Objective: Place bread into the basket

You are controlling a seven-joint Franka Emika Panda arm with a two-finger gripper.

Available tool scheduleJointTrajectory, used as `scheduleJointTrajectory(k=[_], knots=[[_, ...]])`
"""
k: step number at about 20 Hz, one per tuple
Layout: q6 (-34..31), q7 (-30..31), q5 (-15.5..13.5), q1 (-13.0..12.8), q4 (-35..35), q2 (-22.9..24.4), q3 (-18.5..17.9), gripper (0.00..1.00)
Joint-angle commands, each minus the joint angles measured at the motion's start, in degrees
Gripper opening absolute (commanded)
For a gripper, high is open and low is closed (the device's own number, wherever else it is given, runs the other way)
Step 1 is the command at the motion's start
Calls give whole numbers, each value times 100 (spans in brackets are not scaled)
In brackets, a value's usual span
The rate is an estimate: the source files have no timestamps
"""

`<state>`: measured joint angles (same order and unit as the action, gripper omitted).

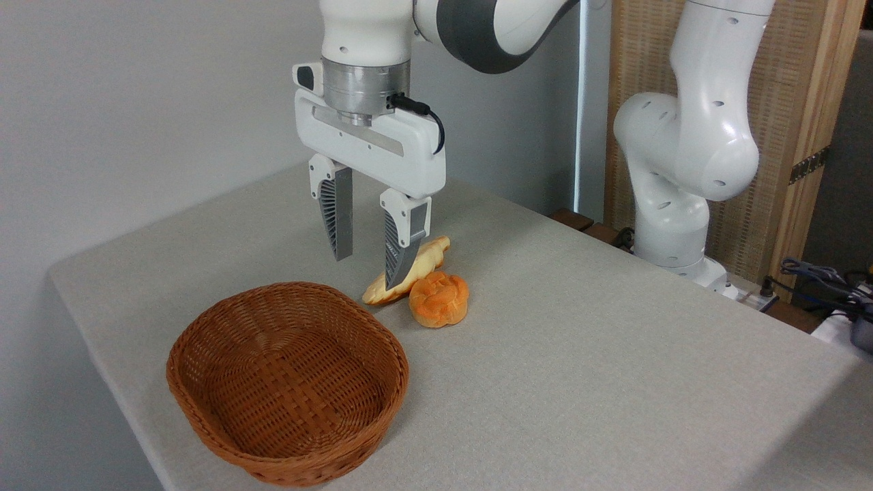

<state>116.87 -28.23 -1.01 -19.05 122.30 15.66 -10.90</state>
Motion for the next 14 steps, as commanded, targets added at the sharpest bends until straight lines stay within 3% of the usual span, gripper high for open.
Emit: scheduleJointTrajectory(k=[1,14], knots=[[-129,10,-4,-72,48,122,-79,100],[-261,10,-4,-134,57,104,9,100]])
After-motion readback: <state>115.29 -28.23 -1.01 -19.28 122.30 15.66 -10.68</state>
